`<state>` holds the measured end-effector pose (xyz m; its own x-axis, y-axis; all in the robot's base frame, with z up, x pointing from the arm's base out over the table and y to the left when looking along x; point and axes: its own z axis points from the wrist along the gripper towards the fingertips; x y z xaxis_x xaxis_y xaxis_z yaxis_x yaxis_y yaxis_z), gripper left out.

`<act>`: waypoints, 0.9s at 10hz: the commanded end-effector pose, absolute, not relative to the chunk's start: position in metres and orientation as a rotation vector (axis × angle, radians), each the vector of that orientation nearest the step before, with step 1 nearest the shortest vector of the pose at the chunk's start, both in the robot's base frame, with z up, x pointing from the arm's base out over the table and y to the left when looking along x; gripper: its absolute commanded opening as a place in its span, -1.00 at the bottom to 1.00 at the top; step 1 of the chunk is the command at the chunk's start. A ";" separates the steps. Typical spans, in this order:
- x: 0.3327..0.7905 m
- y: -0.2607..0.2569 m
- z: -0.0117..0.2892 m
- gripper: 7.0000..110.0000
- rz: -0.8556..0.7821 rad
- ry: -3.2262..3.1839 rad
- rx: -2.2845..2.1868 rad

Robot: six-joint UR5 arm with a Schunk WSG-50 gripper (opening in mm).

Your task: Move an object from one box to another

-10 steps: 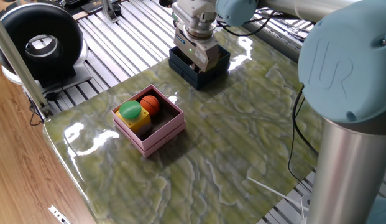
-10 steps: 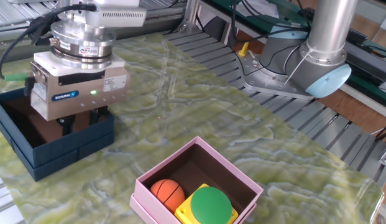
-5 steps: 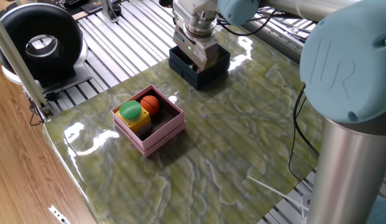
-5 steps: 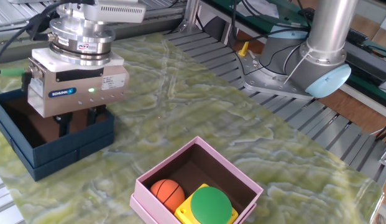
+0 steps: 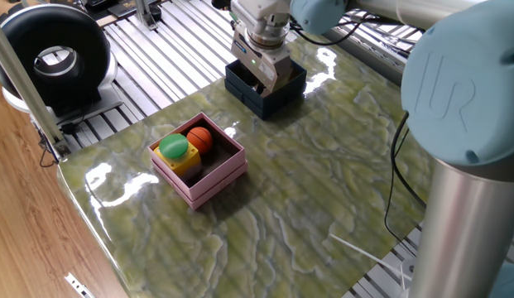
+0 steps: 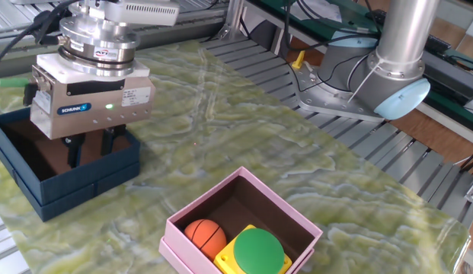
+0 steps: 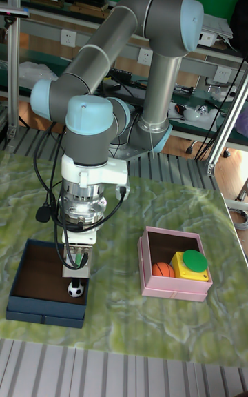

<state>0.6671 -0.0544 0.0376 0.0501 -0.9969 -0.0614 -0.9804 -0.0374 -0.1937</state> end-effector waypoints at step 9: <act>0.657 -0.068 0.038 0.15 -0.143 2.110 -2.157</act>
<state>0.6613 -0.0645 0.0378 0.0284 -0.9993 -0.0253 -0.9851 -0.0236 -0.1701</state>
